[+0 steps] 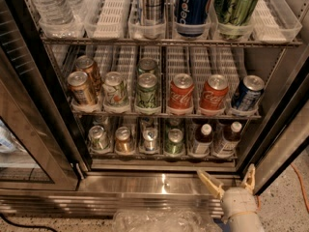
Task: Pick blue plastic bottle from bottom shelf of fridge
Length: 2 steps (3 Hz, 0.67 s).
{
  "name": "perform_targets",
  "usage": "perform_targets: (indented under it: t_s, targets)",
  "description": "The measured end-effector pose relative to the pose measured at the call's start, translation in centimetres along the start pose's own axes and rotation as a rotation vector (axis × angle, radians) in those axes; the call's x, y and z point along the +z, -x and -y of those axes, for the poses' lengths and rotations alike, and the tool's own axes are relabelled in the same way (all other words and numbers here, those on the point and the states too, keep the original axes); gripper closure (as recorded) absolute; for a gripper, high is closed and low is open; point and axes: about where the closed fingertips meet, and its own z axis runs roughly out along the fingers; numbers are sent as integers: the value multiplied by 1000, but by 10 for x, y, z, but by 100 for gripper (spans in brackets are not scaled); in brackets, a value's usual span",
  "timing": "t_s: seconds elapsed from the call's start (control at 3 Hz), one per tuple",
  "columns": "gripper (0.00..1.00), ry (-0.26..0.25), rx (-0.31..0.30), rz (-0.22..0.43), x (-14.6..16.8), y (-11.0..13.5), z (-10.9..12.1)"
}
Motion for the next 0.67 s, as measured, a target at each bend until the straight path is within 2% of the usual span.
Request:
perform_targets:
  t_s: [0.33, 0.67]
  targets:
    - [19, 0, 0, 0, 0, 0, 0]
    - [33, 0, 0, 0, 0, 0, 0]
